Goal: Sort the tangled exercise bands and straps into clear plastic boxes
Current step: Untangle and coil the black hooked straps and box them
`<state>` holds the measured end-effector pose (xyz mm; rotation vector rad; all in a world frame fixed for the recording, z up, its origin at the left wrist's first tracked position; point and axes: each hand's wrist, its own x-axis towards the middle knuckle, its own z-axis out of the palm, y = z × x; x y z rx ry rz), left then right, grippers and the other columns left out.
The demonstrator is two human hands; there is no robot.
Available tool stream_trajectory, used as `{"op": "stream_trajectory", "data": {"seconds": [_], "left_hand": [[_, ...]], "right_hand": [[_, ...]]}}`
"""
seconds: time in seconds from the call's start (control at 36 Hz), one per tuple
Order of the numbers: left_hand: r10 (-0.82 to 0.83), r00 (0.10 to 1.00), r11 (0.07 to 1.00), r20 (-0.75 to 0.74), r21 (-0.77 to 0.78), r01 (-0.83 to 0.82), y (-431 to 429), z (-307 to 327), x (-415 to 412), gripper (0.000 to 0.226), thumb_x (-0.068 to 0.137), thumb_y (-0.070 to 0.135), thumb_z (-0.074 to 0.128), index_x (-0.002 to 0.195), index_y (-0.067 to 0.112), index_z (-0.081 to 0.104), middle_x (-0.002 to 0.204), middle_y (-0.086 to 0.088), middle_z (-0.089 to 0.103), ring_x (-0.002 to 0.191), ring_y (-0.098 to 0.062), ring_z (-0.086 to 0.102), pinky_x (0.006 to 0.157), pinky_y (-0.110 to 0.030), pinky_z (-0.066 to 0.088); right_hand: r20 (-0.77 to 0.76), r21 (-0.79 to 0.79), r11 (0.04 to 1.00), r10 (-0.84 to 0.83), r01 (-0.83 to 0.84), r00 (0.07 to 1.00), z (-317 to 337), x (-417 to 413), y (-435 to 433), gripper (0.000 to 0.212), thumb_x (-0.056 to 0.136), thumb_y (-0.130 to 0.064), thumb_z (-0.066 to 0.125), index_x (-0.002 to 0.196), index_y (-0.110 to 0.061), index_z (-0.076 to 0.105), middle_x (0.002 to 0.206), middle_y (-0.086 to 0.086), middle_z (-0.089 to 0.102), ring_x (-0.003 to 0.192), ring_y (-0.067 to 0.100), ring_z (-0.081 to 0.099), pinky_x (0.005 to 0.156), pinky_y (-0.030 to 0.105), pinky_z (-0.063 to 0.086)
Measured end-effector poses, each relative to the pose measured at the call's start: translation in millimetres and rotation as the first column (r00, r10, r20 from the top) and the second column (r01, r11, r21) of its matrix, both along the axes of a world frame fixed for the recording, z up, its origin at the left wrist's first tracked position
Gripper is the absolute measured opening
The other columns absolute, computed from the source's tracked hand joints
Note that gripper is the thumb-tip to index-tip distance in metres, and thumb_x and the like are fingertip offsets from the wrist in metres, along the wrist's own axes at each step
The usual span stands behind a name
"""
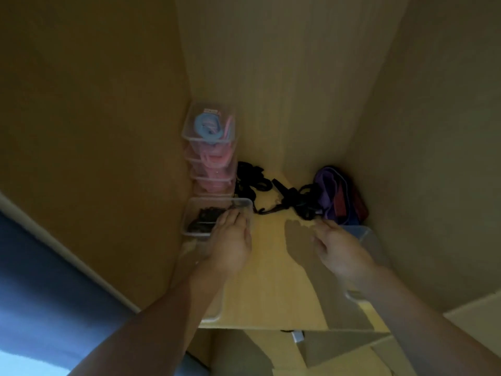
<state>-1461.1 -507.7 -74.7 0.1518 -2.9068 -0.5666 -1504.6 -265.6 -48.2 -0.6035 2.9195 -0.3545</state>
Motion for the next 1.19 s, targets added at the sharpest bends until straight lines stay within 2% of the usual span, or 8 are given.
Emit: {"op": "stream_trajectory", "data": {"seconds": [0.06, 0.11, 0.39, 0.56, 0.81, 0.97, 1.11, 1.19], "left_hand": [[-0.094, 0.995, 0.995, -0.032, 0.043, 0.096, 15, 1, 5, 0.045, 0.095, 0.021, 0.039, 0.136, 0.005, 0.051, 0.140, -0.011, 0.049, 0.134, -0.028, 0.039, 0.114, -0.033, 0.025], [-0.178, 0.982, 0.982, -0.057, 0.050, 0.181, 29, 0, 11, 0.040, 0.095, 0.017, 0.042, 0.132, 0.006, 0.054, 0.136, -0.008, 0.052, 0.131, -0.025, 0.042, 0.110, -0.029, 0.027], [-0.425, 0.905, 0.902, -0.008, 0.079, 0.424, 75, -11, 22, 0.040, 0.097, 0.021, 0.045, 0.137, 0.016, 0.050, 0.140, 0.003, 0.045, 0.131, -0.015, 0.036, 0.110, -0.026, 0.029], [-0.471, 0.882, 0.877, 0.019, 0.116, 0.466, 82, -15, 35, 0.040, 0.099, 0.023, 0.045, 0.138, 0.017, 0.048, 0.141, 0.006, 0.043, 0.132, -0.012, 0.034, 0.110, -0.025, 0.031], [-0.472, 0.881, 0.872, 0.027, 0.158, 0.463, 79, -14, 38, 0.038, 0.098, 0.020, 0.045, 0.135, 0.016, 0.051, 0.138, 0.006, 0.047, 0.129, -0.011, 0.038, 0.107, -0.026, 0.034], [-0.476, 0.879, 0.871, 0.027, 0.157, 0.466, 81, -8, 35, 0.038, 0.099, 0.021, 0.045, 0.136, 0.017, 0.050, 0.138, 0.006, 0.046, 0.129, -0.011, 0.038, 0.107, -0.024, 0.035], [-0.481, 0.876, 0.865, 0.021, 0.176, 0.471, 86, -2, 32, 0.038, 0.098, 0.020, 0.046, 0.135, 0.016, 0.051, 0.137, 0.005, 0.048, 0.127, -0.011, 0.041, 0.105, -0.025, 0.037], [-0.478, 0.878, 0.863, 0.029, 0.202, 0.463, 90, 1, 30, 0.039, 0.098, 0.022, 0.046, 0.136, 0.016, 0.049, 0.138, 0.005, 0.047, 0.127, -0.011, 0.041, 0.105, -0.026, 0.038]], "right_hand": [[-0.013, 0.047, 0.999, -0.019, 0.020, 1.000, -1, 17, 21, 0.053, 0.102, -0.032, 0.038, 0.151, -0.018, 0.025, 0.143, 0.004, 0.045, 0.077, 0.009, 0.060, 0.051, 0.008, 0.039], [-0.011, 0.063, 0.997, -0.051, 0.051, 0.999, -5, 35, 38, 0.056, 0.102, -0.034, 0.038, 0.152, -0.019, 0.021, 0.140, 0.002, 0.047, 0.075, 0.012, 0.060, 0.045, 0.010, 0.033], [-0.067, 0.101, 0.991, -0.086, 0.093, 0.994, -18, 92, 72, 0.039, 0.098, -0.046, 0.038, 0.126, -0.025, 0.055, 0.108, -0.001, 0.064, 0.100, 0.019, 0.059, 0.076, 0.027, 0.040], [0.092, 0.177, 0.984, -0.016, 0.000, 0.996, -18, 94, 75, 0.053, 0.098, -0.010, 0.039, 0.144, -0.037, 0.037, 0.126, -0.001, 0.062, 0.109, 0.022, 0.060, 0.096, 0.029, 0.040], [-0.091, 0.135, 0.989, 0.076, -0.063, 0.993, -37, 89, 84, 0.066, 0.085, 0.001, 0.054, 0.142, -0.033, 0.044, 0.117, -0.002, 0.068, 0.098, 0.021, 0.064, 0.081, 0.035, 0.053], [-0.294, 0.042, 0.996, 0.088, -0.079, 0.952, -43, 88, 88, 0.068, 0.051, 0.005, 0.083, 0.107, -0.030, 0.070, 0.088, -0.008, 0.074, 0.073, 0.013, 0.070, 0.060, 0.028, 0.058], [-0.135, -0.031, 0.998, 0.046, -0.051, 0.990, -24, 90, 83, 0.012, 0.089, -0.022, 0.065, 0.096, -0.028, 0.073, 0.093, -0.012, 0.072, 0.083, 0.002, 0.065, 0.066, 0.016, 0.038], [-0.135, -0.115, 0.992, 0.040, -0.056, 0.990, -22, 92, 84, 0.017, 0.094, -0.029, 0.059, 0.103, -0.028, 0.073, 0.090, -0.008, 0.073, 0.081, 0.006, 0.064, 0.066, 0.017, 0.036]]}}
